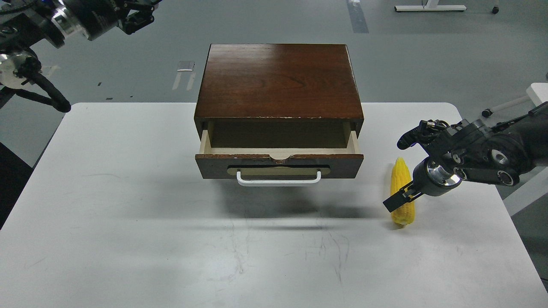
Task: Put corn in drawer with both arms
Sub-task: 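Lower the right gripper onto the yellow corn cob and grasp it, then lift the corn cob with the right gripper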
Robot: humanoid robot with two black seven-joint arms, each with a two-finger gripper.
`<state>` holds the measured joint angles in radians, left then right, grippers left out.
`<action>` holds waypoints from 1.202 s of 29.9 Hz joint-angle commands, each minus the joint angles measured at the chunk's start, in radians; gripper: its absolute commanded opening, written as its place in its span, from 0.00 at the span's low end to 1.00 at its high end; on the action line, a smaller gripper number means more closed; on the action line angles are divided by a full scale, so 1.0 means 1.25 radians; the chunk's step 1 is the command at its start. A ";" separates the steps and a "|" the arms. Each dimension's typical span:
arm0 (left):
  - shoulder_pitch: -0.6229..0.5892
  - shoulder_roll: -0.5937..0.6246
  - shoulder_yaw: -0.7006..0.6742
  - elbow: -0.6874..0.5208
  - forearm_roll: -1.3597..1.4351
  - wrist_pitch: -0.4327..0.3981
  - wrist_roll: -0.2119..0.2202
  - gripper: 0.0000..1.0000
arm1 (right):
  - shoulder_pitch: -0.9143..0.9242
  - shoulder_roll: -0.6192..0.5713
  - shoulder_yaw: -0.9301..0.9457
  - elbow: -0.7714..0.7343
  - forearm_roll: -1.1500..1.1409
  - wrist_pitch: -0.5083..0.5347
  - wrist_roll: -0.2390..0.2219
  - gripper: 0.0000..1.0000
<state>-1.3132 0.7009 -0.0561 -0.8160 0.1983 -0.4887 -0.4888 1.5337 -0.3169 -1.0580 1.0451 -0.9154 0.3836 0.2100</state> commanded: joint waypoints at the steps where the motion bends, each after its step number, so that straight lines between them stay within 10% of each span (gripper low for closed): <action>1: 0.000 0.000 0.001 0.001 0.000 0.000 0.000 0.98 | -0.003 0.007 0.008 -0.003 0.018 -0.001 0.000 1.00; 12: 0.003 0.000 0.001 0.001 0.001 0.000 0.000 0.98 | -0.014 0.023 0.008 -0.005 0.027 -0.006 0.005 0.88; 15: 0.003 0.000 0.001 0.001 0.001 0.000 0.000 0.98 | -0.016 0.024 0.009 -0.003 0.025 -0.005 0.008 0.30; 19: 0.003 -0.001 0.001 0.001 0.001 0.000 0.000 0.98 | -0.012 0.024 0.009 0.003 0.025 0.000 0.009 0.00; 36: -0.013 -0.015 0.001 0.000 0.007 0.000 0.000 0.98 | 0.244 -0.133 0.008 0.152 -0.014 0.038 0.009 0.00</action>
<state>-1.3221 0.6845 -0.0552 -0.8146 0.2057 -0.4887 -0.4888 1.7627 -0.4201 -1.0474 1.2033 -0.8919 0.4263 0.2194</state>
